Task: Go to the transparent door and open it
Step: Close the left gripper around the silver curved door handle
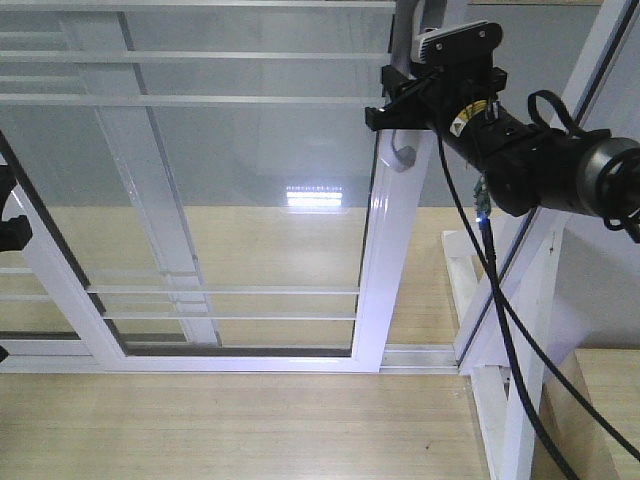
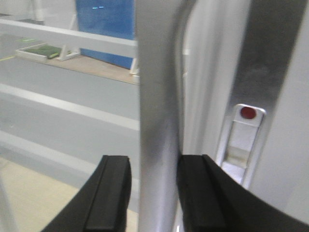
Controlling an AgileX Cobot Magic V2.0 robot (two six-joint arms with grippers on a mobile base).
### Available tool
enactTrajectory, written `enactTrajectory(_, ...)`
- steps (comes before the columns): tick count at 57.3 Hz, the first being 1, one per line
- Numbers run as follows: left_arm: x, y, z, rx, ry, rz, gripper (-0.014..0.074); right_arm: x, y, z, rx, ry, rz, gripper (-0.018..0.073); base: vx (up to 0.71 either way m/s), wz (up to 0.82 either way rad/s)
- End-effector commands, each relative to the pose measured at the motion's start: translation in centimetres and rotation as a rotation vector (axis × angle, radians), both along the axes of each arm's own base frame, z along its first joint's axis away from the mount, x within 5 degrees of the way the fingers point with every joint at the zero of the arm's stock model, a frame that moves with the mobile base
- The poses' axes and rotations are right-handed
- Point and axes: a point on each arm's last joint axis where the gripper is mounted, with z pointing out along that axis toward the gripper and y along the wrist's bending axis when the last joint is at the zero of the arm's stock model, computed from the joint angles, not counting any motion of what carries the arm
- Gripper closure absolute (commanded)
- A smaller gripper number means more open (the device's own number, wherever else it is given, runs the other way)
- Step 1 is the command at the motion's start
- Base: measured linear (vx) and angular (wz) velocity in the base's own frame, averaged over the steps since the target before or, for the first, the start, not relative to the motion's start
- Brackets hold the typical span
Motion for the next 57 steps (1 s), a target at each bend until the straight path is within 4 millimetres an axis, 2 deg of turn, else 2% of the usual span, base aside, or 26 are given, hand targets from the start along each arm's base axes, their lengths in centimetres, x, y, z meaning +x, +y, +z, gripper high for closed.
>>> enactTrajectory(1,0.4,0.0,2.1,-0.011,-0.132,0.003,0.0115,-1.2,1.7,4.4,0.043,-0.16,0.063,0.0218,0.0,0.0)
enactTrajectory(5,0.4,0.0,2.1,-0.011,-0.132,0.003,0.0115,-1.7,2.4,4.8,0.034,-0.163,0.082,0.0218,0.0,0.0)
enactTrajectory(13,0.4,0.0,2.2,-0.011,-0.145,0.003,0.0115,-2.4,1.4,6.5,0.027,-0.119,0.046,0.0221,0.0,0.0)
enactTrajectory(20,0.4,-0.1,2.5,-0.008,-0.184,-0.004,0.0115,-3.7,-0.9,8.5,0.011,0.027,-0.042,0.0234,0.0,0.0)
enactTrajectory(27,0.5,-1.0,2.9,0.02,-0.228,-0.062,0.0115,-5.6,-4.1,10.2,-0.062,0.176,-0.128,0.0244,0.0,0.0)
enactTrajectory(33,1.2,-2.3,2.2,0.008,-0.212,-0.131,0.0115,-7.4,-6.0,12.1,-0.149,0.188,-0.166,0.0244,0.0,0.0)
enactTrajectory(38,2.1,-3.4,1.4,-0.049,-0.212,-0.178,0.0115,-9.2,-6.8,13.0,-0.174,0.141,-0.173,0.0244,0.0,0.0)
enactTrajectory(42,2.9,-4.4,0.9,-0.083,-0.243,-0.217,0.0115,-11.0,-7.5,12.8,-0.153,0.143,-0.184,0.0244,0.0,0.0)
enactTrajectory(50,4.7,-6.2,-0.2,-0.097,-0.277,-0.292,0.0115,-14.9,-8.7,10.7,-0.168,0.201,-0.195,0.0244,0.0,0.0)
enactTrajectory(57,6.9,-8.8,-0.8,-0.059,-0.247,-0.43,0.0115,-17.9,-9.4,9.1,-0.174,0.217,-0.194,0.0244,0.0,0.0)
